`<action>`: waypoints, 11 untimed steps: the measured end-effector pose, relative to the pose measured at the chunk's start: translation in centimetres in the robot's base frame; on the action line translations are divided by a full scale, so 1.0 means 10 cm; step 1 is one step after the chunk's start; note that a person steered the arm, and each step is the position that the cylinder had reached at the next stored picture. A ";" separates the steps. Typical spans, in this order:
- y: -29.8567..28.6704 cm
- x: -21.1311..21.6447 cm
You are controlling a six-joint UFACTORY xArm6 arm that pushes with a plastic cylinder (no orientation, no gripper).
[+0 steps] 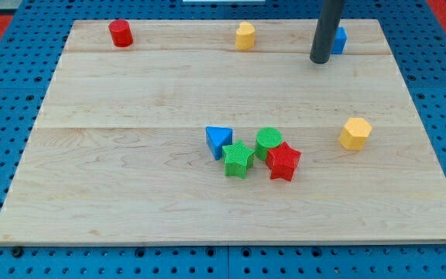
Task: Push the red star towards the left edge of the board
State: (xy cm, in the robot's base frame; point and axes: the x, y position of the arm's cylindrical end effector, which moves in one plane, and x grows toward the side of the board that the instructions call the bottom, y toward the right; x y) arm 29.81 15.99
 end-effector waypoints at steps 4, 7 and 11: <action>0.85 1.44; -1.09 1.94; -2.52 1.31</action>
State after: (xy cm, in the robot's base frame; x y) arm 42.91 -9.23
